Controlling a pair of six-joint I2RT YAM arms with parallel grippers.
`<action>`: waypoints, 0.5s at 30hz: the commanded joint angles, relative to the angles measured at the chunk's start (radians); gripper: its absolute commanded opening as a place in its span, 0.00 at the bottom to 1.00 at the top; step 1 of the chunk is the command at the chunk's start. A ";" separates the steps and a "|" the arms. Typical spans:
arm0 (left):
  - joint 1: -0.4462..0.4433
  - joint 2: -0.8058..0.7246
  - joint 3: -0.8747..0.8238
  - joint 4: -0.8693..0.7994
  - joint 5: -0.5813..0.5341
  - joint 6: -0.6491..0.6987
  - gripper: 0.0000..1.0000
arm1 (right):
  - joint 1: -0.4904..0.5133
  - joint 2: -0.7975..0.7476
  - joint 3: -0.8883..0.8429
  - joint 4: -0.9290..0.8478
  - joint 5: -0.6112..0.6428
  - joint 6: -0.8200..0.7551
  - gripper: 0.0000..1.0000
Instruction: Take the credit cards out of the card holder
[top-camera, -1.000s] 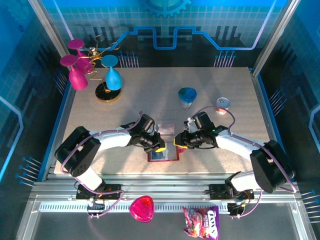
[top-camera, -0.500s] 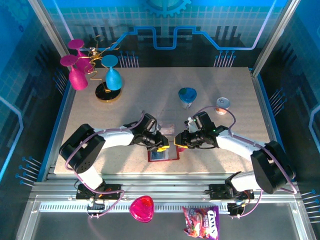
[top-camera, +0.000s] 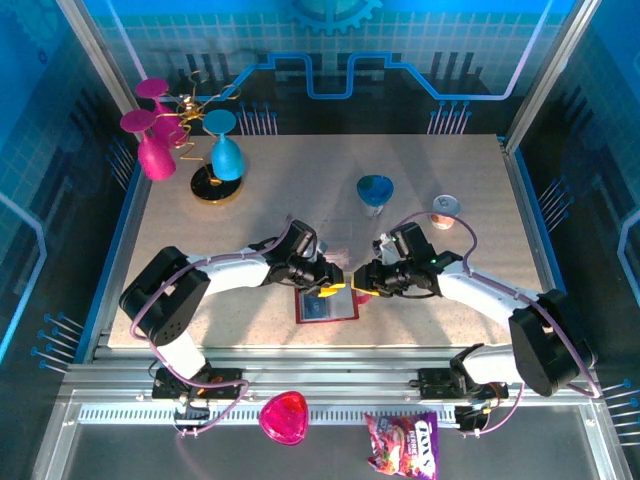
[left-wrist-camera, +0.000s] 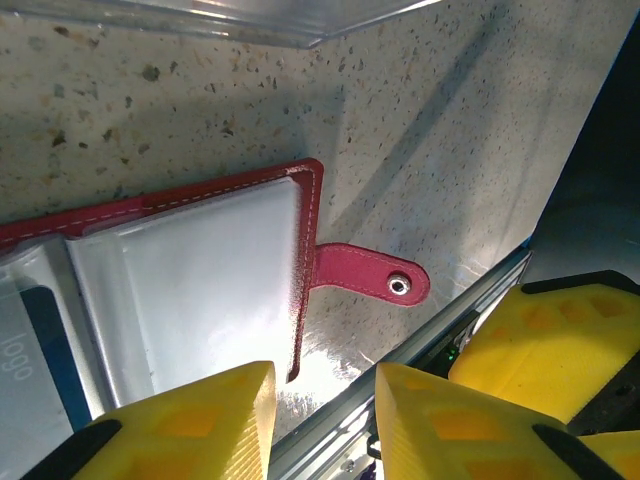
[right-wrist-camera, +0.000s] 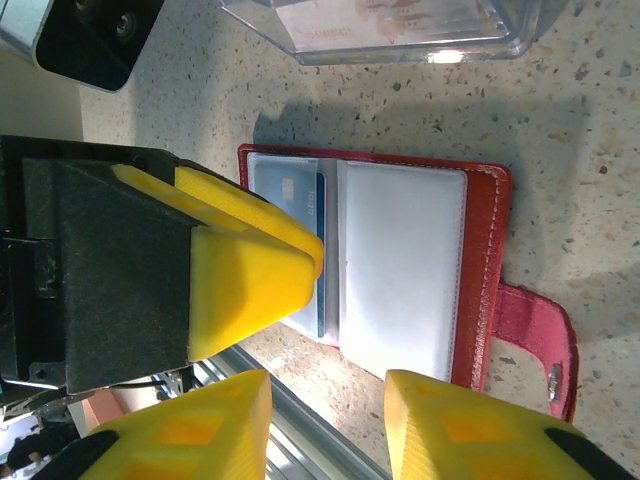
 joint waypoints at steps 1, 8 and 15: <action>-0.007 -0.008 -0.002 0.014 0.021 -0.019 0.32 | -0.013 -0.006 -0.002 -0.022 0.004 -0.015 0.35; -0.007 -0.052 -0.060 0.014 -0.003 -0.019 0.32 | 0.002 0.042 0.008 0.015 -0.019 0.004 0.35; -0.003 -0.102 -0.120 0.009 -0.028 -0.014 0.31 | 0.048 0.108 0.040 0.037 -0.021 0.015 0.35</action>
